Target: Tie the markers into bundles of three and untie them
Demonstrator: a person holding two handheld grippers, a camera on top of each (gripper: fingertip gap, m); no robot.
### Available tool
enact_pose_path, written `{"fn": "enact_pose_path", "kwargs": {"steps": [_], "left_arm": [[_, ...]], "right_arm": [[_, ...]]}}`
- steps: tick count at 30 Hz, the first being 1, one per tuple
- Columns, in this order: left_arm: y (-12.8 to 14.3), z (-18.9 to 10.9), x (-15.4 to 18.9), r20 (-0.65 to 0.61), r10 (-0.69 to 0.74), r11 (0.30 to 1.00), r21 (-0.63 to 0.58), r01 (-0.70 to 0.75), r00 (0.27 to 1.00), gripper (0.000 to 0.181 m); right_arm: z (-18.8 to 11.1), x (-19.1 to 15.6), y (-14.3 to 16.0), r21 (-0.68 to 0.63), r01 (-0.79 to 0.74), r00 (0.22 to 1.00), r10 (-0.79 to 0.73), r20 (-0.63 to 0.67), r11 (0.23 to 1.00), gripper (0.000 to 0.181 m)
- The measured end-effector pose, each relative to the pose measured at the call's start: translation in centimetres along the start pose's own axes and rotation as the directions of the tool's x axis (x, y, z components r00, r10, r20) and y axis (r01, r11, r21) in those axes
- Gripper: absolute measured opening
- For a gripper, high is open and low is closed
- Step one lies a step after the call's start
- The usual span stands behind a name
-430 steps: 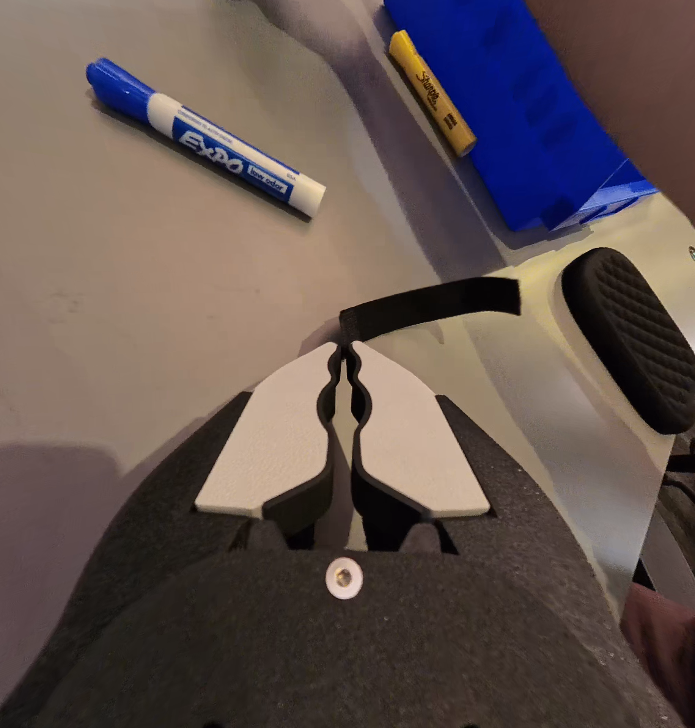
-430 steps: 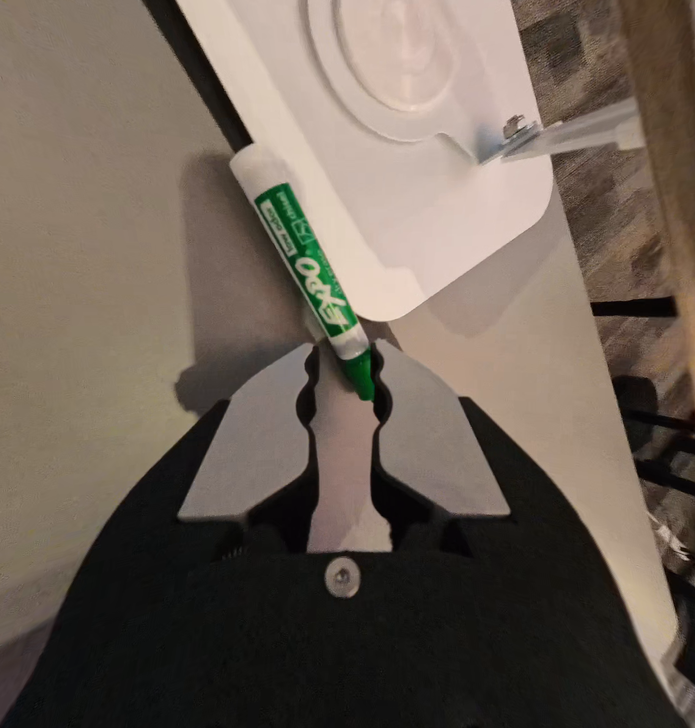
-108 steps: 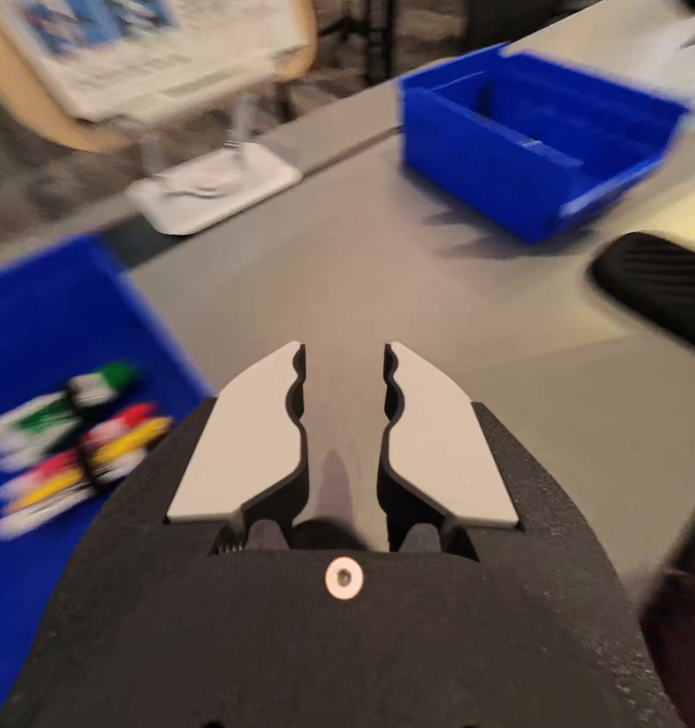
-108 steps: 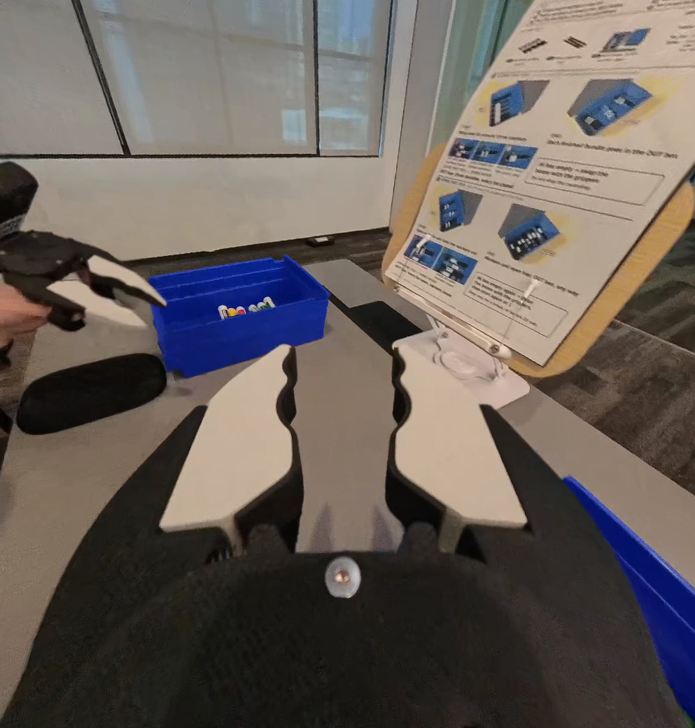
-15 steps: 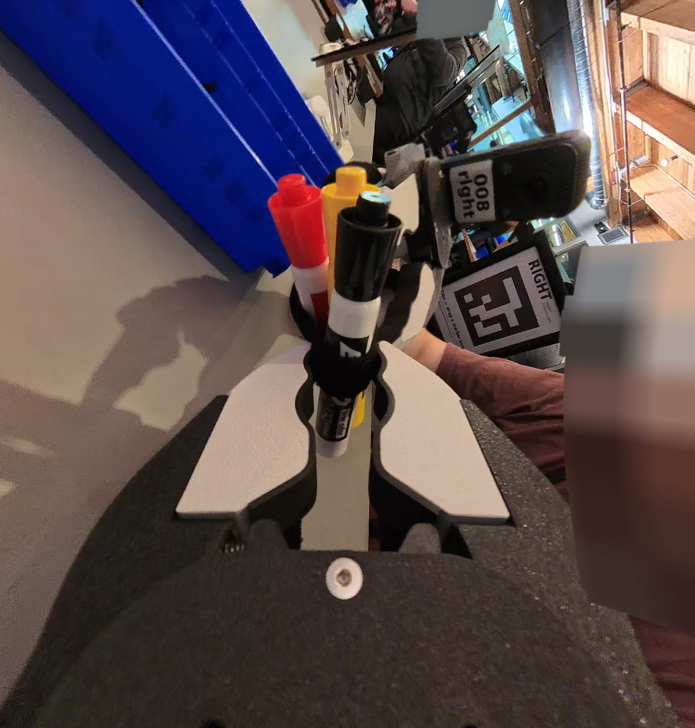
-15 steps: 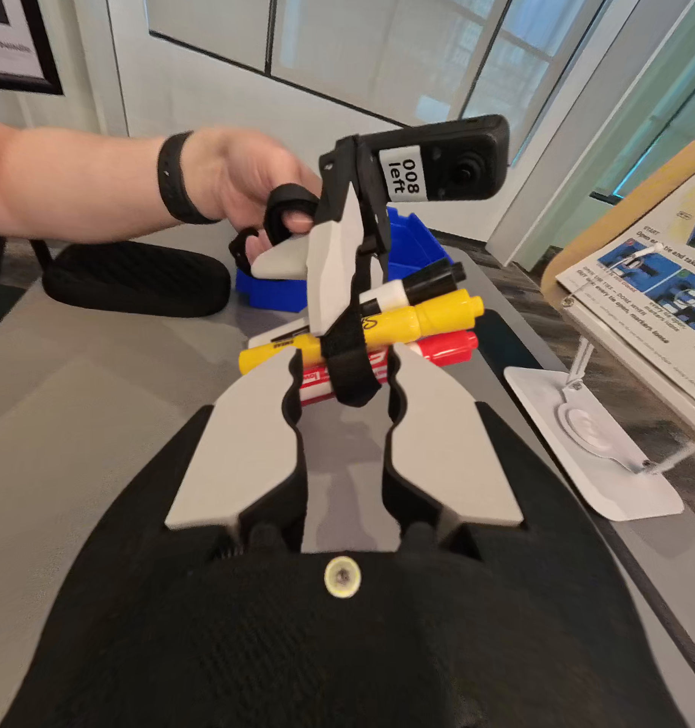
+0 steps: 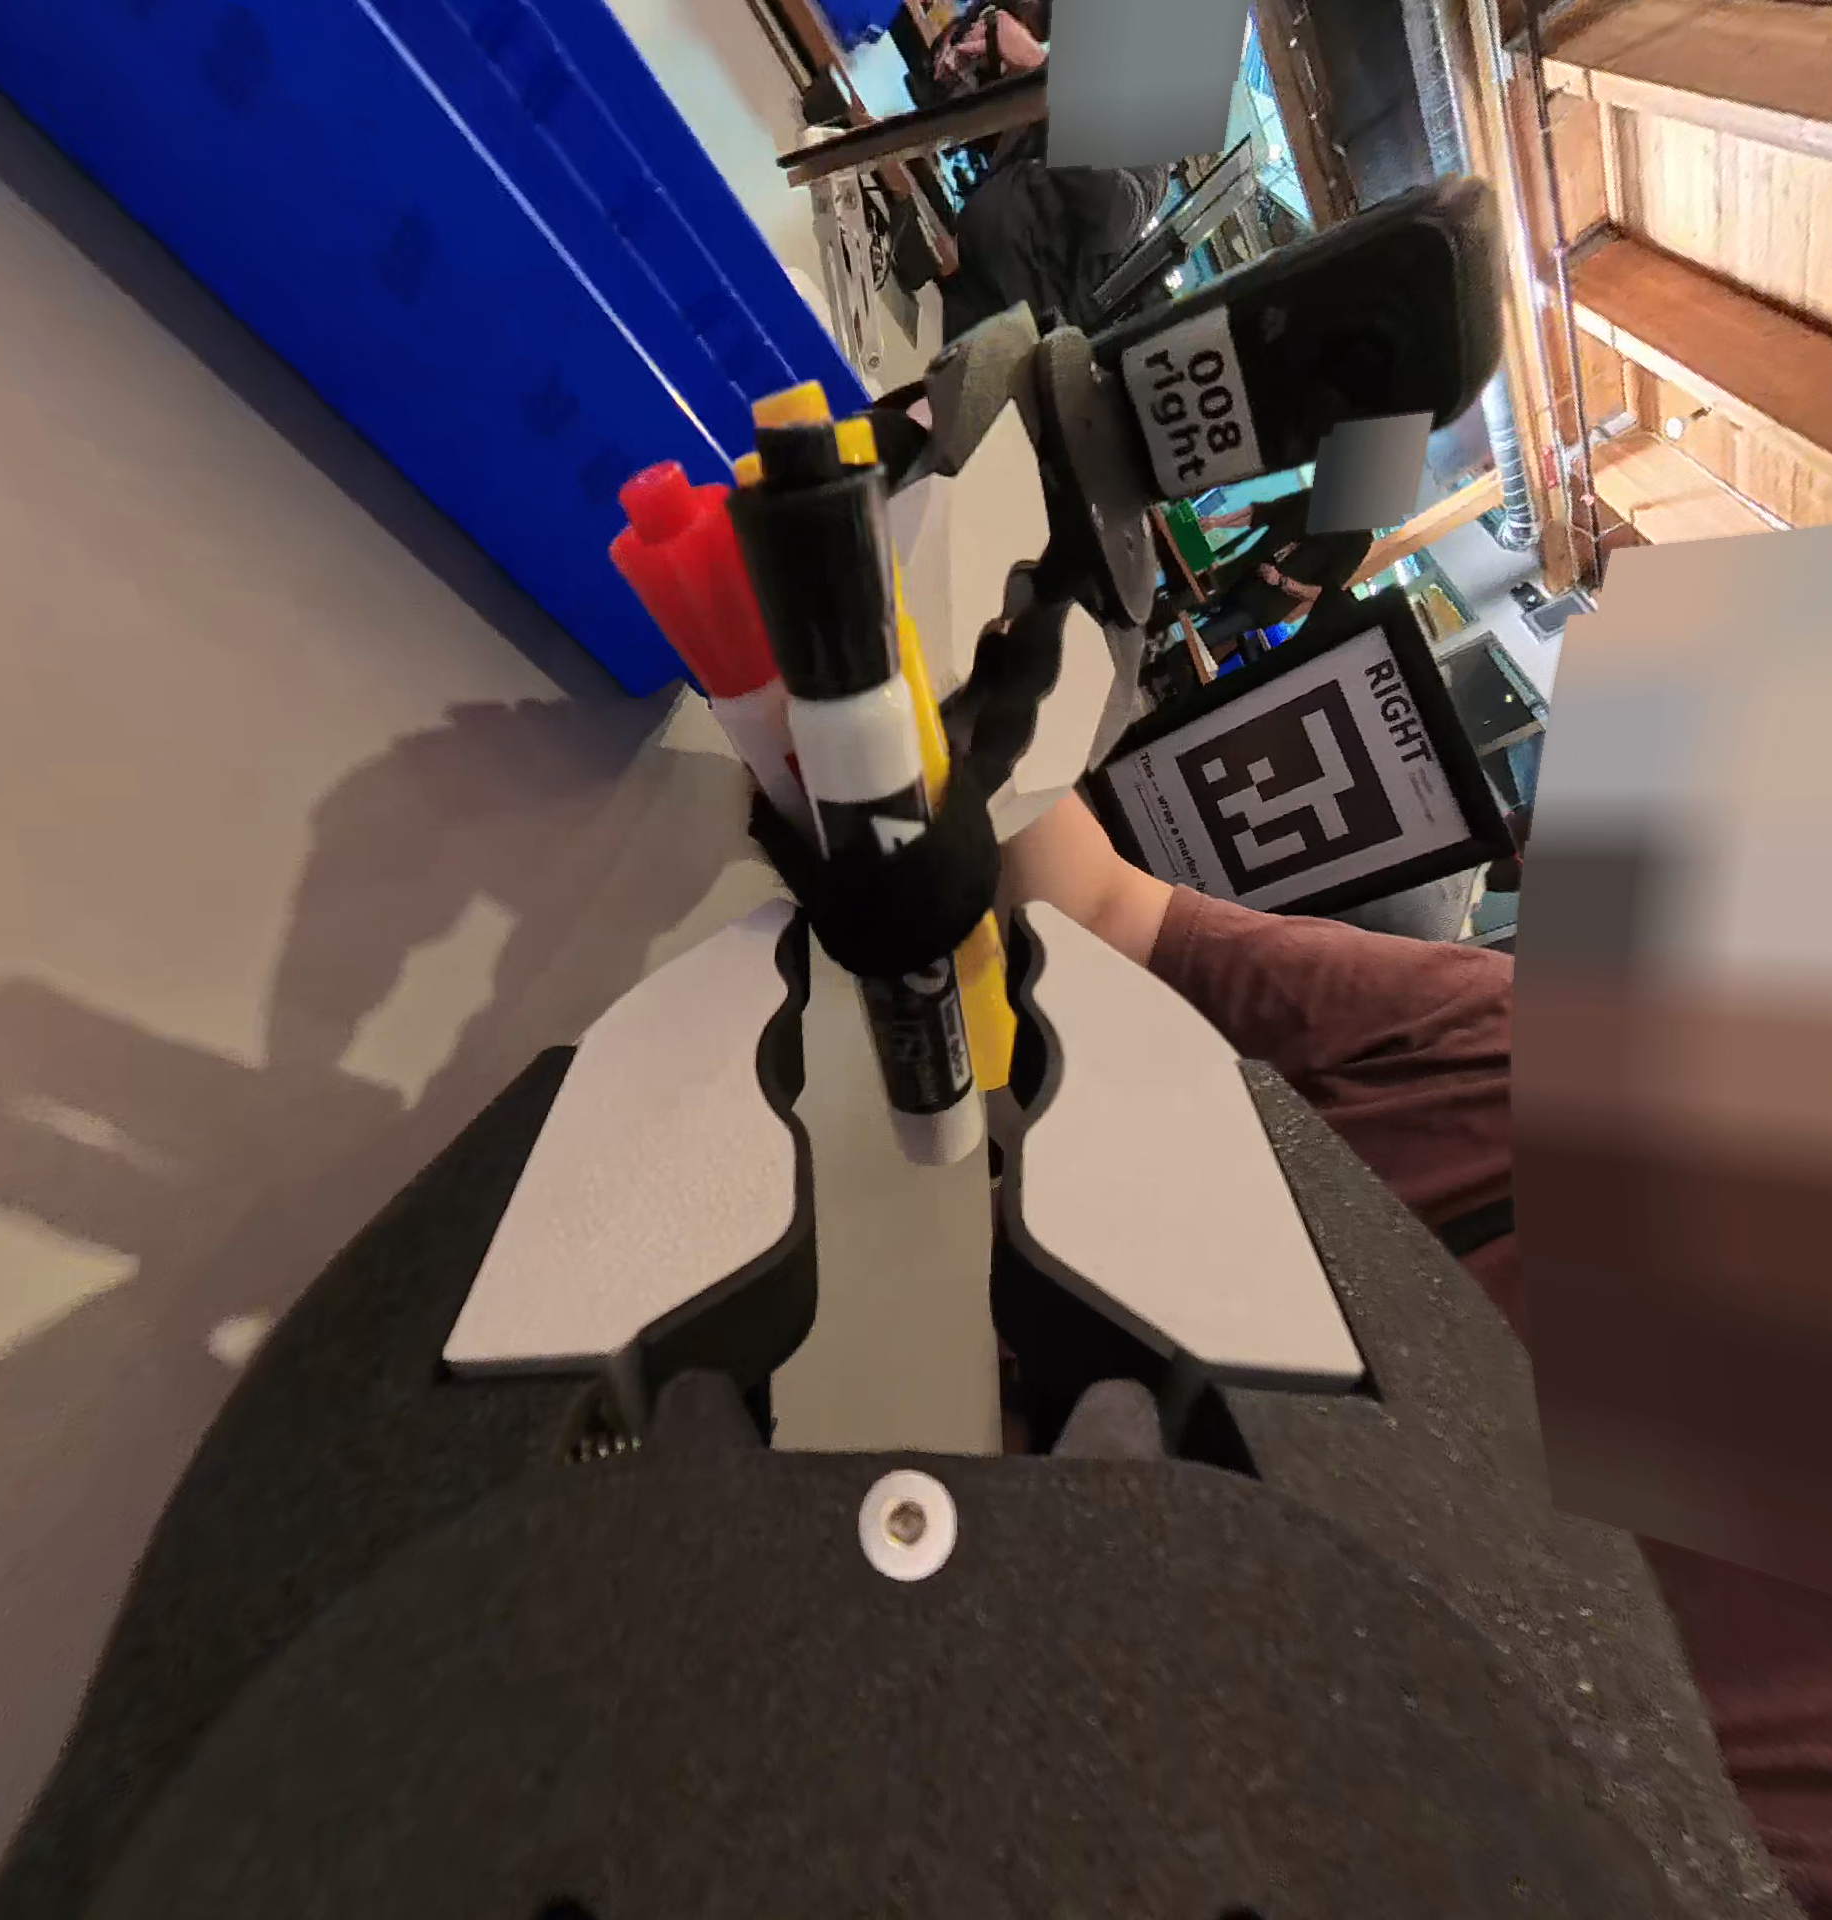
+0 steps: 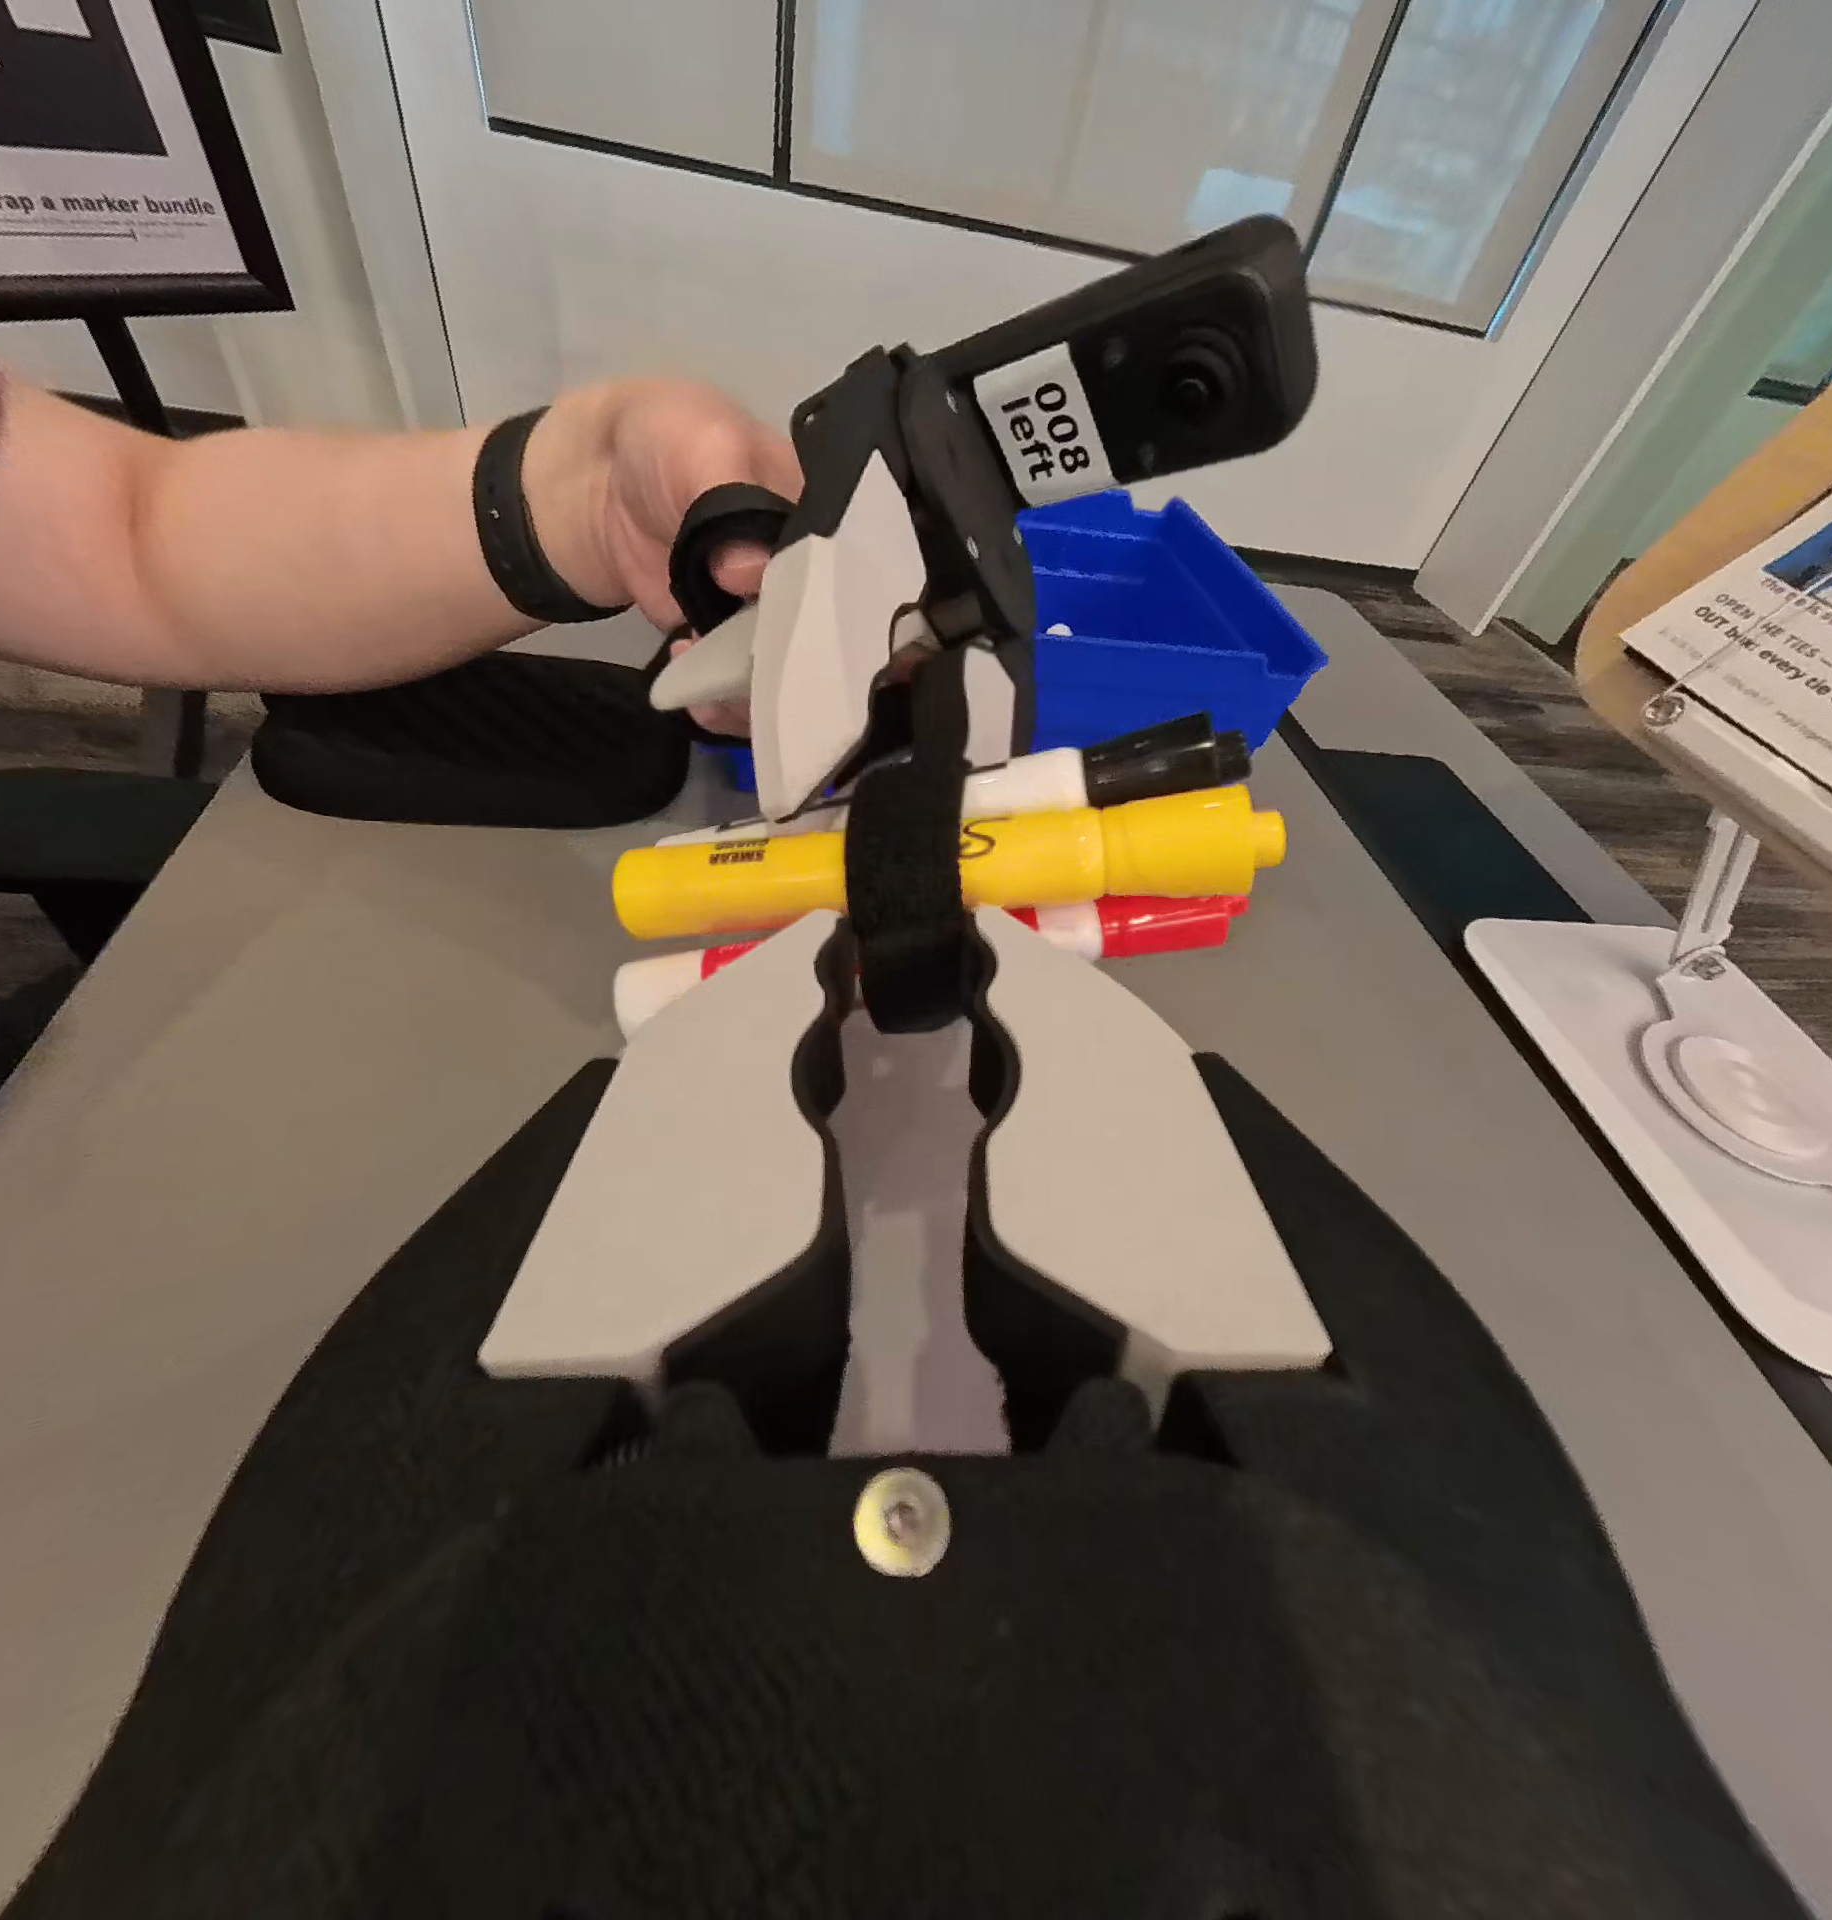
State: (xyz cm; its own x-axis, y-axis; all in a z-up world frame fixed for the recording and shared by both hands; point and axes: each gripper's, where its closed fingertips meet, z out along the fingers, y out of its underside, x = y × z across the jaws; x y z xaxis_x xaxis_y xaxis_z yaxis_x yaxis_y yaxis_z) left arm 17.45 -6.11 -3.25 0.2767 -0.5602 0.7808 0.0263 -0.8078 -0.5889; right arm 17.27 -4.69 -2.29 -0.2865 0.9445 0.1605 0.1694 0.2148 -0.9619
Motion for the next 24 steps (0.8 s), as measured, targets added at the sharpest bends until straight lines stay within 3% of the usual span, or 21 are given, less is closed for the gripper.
{"fn": "enact_pose_path", "kwargs": {"steps": [1, 8, 15, 24], "left_arm": [[0.1, -0.1, 0.1, 0.006, 0.024, 1.000, 0.002, -0.024, 1.000, 0.036], [1.1, -0.5, -1.3, 0.155, 0.161, 0.987, -0.047, -0.155, 0.975, 0.027], [2.2, -1.1, -3.2, 0.281, 0.157, 0.987, -0.062, -0.146, 0.947, 0.020], [4.4, -2.8, -7.9, 0.530, 0.234, 0.966, -0.221, -0.134, 0.815, 0.017]], "right_arm": [[0.0, -0.1, -0.1, 0.001, 0.007, 1.000, -0.007, 0.004, 1.000, 0.020], [0.8, -0.6, 1.3, -0.041, 0.044, 0.999, -0.043, 0.029, 0.998, 0.019], [2.2, -0.9, 3.9, -0.155, 0.048, 0.998, -0.041, 0.046, 0.987, 0.019], [3.9, -0.6, 8.2, -0.331, -0.041, 0.999, 0.047, 0.012, 0.943, 0.032]]}}
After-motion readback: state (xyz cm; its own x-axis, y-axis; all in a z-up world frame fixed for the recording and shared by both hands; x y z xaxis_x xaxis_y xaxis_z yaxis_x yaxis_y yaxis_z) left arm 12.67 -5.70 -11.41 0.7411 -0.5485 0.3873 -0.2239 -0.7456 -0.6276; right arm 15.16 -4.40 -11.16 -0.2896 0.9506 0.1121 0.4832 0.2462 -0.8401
